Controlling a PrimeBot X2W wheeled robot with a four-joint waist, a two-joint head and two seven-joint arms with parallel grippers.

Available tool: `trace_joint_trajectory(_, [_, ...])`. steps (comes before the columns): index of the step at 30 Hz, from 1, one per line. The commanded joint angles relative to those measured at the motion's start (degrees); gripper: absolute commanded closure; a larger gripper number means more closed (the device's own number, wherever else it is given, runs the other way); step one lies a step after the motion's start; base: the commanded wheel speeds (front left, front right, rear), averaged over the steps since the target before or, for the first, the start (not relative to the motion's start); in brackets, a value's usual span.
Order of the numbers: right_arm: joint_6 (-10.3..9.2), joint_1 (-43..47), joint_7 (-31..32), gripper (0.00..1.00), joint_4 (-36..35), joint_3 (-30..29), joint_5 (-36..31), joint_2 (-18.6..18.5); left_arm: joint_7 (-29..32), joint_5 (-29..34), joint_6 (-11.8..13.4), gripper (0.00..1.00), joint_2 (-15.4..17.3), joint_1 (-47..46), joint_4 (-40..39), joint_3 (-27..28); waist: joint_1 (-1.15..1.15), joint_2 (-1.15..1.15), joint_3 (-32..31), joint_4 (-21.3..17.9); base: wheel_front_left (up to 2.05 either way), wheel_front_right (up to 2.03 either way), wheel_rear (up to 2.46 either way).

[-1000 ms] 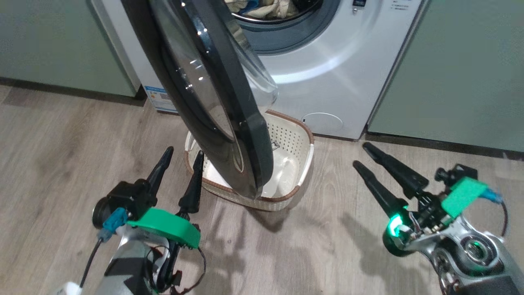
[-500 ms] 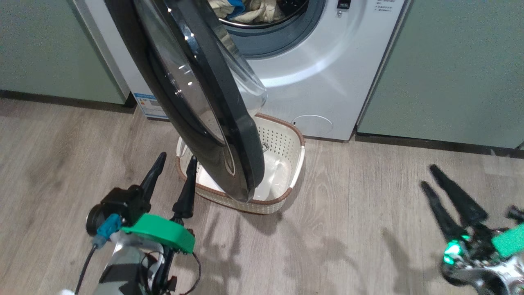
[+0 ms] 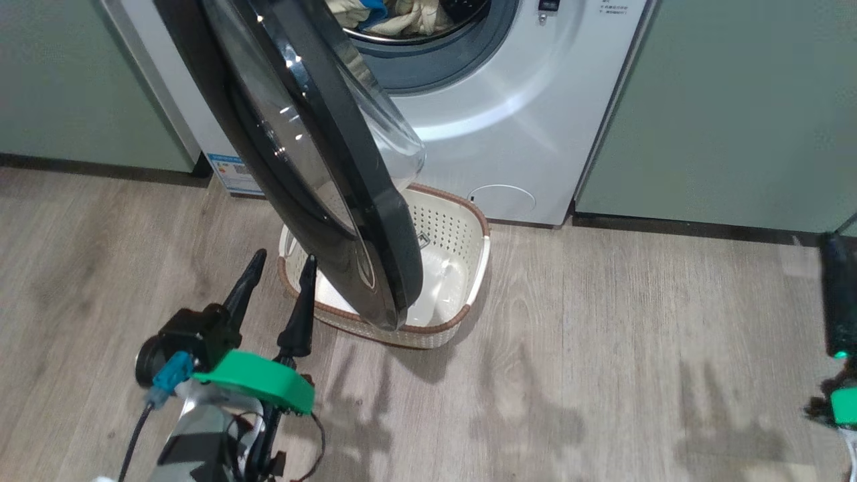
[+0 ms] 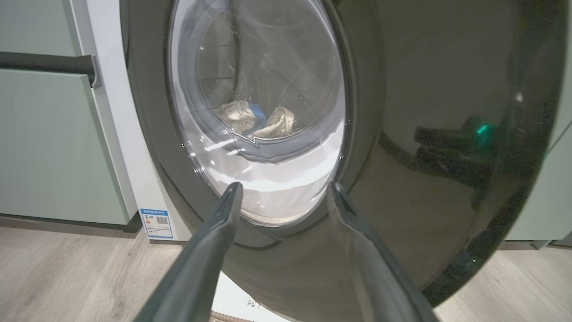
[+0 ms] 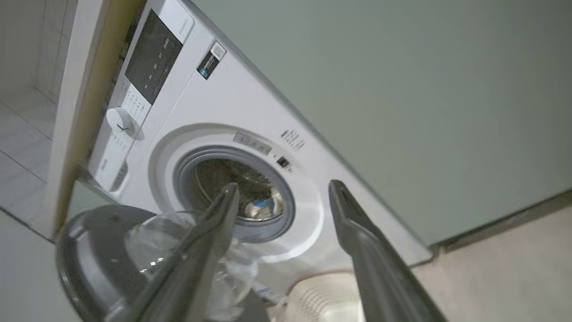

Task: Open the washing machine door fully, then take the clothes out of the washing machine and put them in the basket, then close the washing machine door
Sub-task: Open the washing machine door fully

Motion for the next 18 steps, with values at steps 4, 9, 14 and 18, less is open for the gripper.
trace_joint_trajectory(4, [0.25, -1.70, -7.05, 0.00, -0.76, 1.30, -18.90, -3.58, -0.31, 0.63, 0.24, 0.00, 0.80, -1.14, -2.21, 2.35, 0.00, 0.00, 0.00, 0.06, 0.00, 0.00, 0.00])
trace_joint_trajectory(9, [0.25, 0.04, -8.62, 0.00, 2.45, -0.53, -35.64, -0.09, -0.31, 0.60, 0.34, 0.00, 0.80, -0.93, -2.22, 2.27, 0.00, 0.00, -0.19, 0.28, 0.00, 0.00, 0.00])
trace_joint_trajectory(14, [0.25, 2.81, -8.75, 0.00, 5.15, -2.91, -47.35, 3.97, -0.31, 0.47, 0.57, 0.00, 0.80, -0.47, -2.26, 2.25, 0.00, 0.00, -0.49, 0.51, 0.00, 0.00, 0.00])
trace_joint_trajectory(18, [0.25, 4.19, -8.76, 0.00, 6.07, -4.16, -51.37, 6.12, -0.31, 0.40, 0.70, 0.00, 0.80, 0.11, -2.20, 2.30, 0.00, 0.00, -0.89, 0.51, 0.00, 0.00, 0.00])
